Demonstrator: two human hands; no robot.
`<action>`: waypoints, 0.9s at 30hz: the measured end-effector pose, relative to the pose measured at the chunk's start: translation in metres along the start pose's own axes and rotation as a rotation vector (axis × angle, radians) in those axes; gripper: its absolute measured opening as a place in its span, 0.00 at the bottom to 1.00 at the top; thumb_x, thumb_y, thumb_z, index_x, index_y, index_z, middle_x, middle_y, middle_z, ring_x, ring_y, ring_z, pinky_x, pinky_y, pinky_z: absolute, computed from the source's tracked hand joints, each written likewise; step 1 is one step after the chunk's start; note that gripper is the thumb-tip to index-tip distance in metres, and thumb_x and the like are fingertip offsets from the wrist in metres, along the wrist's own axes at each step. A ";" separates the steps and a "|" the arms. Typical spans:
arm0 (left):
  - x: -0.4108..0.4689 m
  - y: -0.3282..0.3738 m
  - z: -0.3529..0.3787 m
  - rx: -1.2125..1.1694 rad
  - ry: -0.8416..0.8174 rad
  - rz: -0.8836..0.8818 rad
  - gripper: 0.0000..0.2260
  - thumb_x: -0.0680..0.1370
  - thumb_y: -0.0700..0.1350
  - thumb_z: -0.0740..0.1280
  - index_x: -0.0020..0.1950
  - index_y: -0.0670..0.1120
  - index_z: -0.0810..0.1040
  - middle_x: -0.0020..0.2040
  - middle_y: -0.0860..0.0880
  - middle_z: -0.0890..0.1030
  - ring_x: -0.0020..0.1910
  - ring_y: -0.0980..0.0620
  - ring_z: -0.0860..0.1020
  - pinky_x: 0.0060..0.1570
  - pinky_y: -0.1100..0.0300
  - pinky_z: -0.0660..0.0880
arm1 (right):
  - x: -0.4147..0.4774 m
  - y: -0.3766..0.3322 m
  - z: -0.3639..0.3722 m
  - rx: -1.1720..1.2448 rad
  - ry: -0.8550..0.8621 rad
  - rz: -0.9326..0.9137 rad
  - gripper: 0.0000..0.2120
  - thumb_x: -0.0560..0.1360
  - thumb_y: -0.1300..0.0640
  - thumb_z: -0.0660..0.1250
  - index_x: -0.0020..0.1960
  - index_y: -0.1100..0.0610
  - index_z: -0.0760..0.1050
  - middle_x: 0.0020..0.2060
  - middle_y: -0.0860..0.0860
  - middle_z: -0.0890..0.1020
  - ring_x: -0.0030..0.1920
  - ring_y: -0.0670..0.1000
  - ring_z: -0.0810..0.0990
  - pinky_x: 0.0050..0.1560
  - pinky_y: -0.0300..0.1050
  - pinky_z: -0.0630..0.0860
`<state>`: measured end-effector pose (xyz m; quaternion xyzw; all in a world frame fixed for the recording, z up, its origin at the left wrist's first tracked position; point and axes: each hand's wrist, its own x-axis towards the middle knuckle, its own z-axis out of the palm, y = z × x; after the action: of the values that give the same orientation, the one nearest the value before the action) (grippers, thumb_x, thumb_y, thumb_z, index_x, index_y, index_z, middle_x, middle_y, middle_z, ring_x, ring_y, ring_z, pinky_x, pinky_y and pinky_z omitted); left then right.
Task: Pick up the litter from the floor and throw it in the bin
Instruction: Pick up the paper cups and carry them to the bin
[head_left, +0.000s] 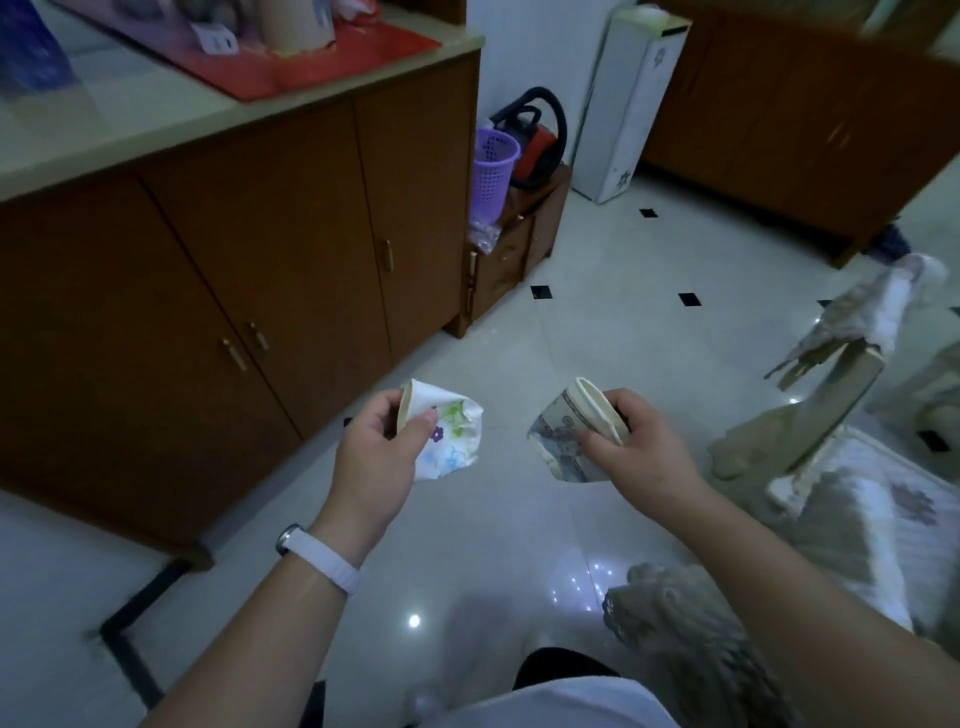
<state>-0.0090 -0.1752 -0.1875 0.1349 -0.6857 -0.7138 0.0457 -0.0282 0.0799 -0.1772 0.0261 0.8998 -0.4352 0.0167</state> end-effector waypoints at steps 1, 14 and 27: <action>0.008 0.000 -0.002 0.002 -0.014 -0.001 0.07 0.78 0.37 0.69 0.50 0.49 0.81 0.43 0.53 0.85 0.41 0.54 0.82 0.43 0.55 0.78 | 0.007 0.000 0.002 0.003 0.009 0.014 0.08 0.73 0.58 0.70 0.46 0.47 0.74 0.38 0.46 0.80 0.40 0.50 0.79 0.39 0.45 0.73; 0.179 0.028 0.027 0.126 -0.015 -0.018 0.04 0.79 0.39 0.69 0.51 0.47 0.81 0.47 0.47 0.85 0.48 0.44 0.84 0.50 0.42 0.80 | 0.189 -0.016 0.026 0.152 0.045 0.046 0.07 0.73 0.58 0.68 0.49 0.48 0.75 0.40 0.47 0.80 0.41 0.52 0.81 0.40 0.58 0.81; 0.380 0.078 0.180 0.182 -0.223 0.011 0.05 0.79 0.40 0.68 0.51 0.50 0.80 0.45 0.54 0.85 0.46 0.50 0.84 0.47 0.51 0.81 | 0.391 0.006 -0.062 0.158 0.198 0.110 0.06 0.73 0.58 0.67 0.48 0.49 0.75 0.41 0.47 0.81 0.42 0.50 0.80 0.43 0.51 0.78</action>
<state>-0.4287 -0.1007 -0.1559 0.0544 -0.7490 -0.6591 -0.0392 -0.4182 0.1445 -0.1645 0.1195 0.8571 -0.4985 -0.0503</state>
